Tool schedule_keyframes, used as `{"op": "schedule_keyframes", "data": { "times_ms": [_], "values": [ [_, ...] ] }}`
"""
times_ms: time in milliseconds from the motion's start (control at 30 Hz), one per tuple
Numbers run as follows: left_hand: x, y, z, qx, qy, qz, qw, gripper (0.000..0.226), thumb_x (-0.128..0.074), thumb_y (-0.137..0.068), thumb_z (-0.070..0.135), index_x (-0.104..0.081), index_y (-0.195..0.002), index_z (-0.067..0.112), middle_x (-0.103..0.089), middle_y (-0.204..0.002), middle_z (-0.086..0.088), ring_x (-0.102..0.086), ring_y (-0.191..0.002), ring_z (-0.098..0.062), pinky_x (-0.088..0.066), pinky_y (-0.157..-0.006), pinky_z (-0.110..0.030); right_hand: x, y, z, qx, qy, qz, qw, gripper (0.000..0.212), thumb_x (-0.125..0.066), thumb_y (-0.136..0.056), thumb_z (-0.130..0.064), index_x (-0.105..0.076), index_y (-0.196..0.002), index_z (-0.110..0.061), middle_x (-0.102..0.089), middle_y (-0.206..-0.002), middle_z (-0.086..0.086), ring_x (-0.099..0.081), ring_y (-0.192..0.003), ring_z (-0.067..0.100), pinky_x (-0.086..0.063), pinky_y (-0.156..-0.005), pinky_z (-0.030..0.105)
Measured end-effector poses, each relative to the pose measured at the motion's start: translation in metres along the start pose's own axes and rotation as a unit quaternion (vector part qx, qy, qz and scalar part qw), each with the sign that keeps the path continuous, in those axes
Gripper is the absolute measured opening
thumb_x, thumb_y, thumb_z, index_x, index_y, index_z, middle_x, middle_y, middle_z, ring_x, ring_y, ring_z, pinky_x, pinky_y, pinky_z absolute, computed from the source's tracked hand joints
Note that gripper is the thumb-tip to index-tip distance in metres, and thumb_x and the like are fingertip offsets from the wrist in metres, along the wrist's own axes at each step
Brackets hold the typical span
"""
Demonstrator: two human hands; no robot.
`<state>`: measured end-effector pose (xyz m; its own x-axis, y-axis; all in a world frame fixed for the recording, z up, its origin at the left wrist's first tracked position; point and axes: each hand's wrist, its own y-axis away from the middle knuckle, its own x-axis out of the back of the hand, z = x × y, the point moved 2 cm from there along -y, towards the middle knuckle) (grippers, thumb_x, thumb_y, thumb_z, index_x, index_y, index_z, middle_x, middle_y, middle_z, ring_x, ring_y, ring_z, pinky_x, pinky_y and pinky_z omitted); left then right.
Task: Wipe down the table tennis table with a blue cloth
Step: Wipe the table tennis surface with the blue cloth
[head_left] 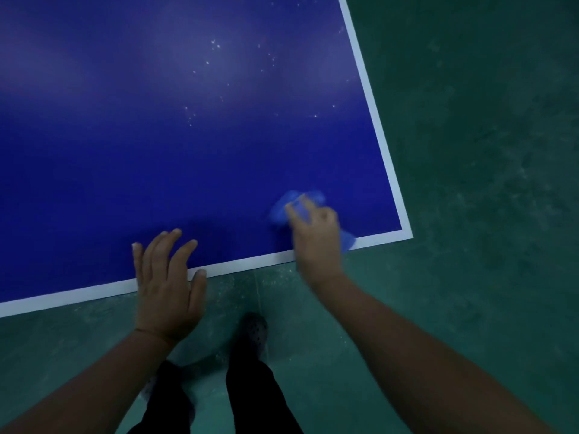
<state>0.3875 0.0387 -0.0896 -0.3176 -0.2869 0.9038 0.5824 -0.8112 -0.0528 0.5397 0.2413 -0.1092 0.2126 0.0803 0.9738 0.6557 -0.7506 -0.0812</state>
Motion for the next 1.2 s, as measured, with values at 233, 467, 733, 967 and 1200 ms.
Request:
{"op": "schedule_keyframes", "data": {
  "times_ms": [233, 467, 733, 967, 1200],
  "values": [
    [0.025, 0.043, -0.048, 0.080, 0.010, 0.015, 0.997, 0.053, -0.042, -0.089, 0.031, -0.056, -0.123, -0.006, -0.043, -0.137, -0.029, -0.037, -0.132, -0.047, -0.002, -0.122, -0.052, 0.029, -0.013, 0.102, -0.122, 0.039, -0.016, 0.992, 0.047, -0.052, -0.088, 0.005, -0.064, -0.131, -0.011, -0.054, -0.139, 0.023, -0.056, -0.103, 0.046, -0.045, -0.087, 0.044],
    [0.026, 0.070, -0.079, 0.127, 0.005, 0.017, 0.992, 0.057, -0.041, -0.088, 0.032, -0.050, -0.130, -0.006, -0.037, -0.144, -0.029, -0.032, -0.136, -0.046, -0.010, -0.120, -0.054, -0.002, -0.005, -0.035, -0.119, -0.013, 0.039, 0.992, 0.048, -0.063, -0.082, 0.000, -0.067, -0.126, -0.020, -0.058, -0.139, 0.011, -0.056, -0.101, 0.042, -0.048, -0.074, 0.041],
    [0.028, 0.079, -0.101, 0.129, 0.006, 0.023, 0.991, 0.058, -0.044, -0.088, 0.028, -0.050, -0.131, -0.010, -0.034, -0.146, -0.033, -0.032, -0.134, -0.051, -0.030, -0.107, -0.067, -0.006, -0.042, -0.052, 0.037, 0.027, 0.006, 0.999, 0.041, -0.058, -0.089, -0.011, -0.066, -0.128, -0.016, -0.058, -0.139, 0.012, -0.057, -0.105, 0.043, -0.053, -0.077, 0.047],
    [0.043, 0.094, -0.126, 0.168, 0.032, 0.023, 0.985, 0.060, -0.043, -0.089, 0.029, -0.045, -0.139, -0.006, -0.031, -0.150, -0.028, -0.028, -0.140, -0.044, -0.027, -0.112, -0.065, -0.039, -0.070, -0.159, -0.027, 0.017, -0.042, 0.999, 0.048, -0.039, -0.102, -0.033, -0.043, -0.149, -0.025, -0.031, -0.160, 0.005, -0.031, -0.141, 0.036, -0.032, -0.105, 0.044],
    [0.057, 0.092, -0.130, 0.167, 0.033, 0.036, 0.985, 0.058, -0.043, -0.088, 0.026, -0.048, -0.134, -0.009, -0.035, -0.146, -0.031, -0.033, -0.137, -0.048, -0.030, -0.111, -0.064, -0.055, 0.009, -0.237, 0.301, -0.043, -0.122, 0.945, 0.044, -0.060, -0.092, -0.020, -0.060, -0.136, -0.019, -0.051, -0.148, 0.007, -0.047, -0.135, 0.035, -0.042, -0.104, 0.047]
  ]
}}
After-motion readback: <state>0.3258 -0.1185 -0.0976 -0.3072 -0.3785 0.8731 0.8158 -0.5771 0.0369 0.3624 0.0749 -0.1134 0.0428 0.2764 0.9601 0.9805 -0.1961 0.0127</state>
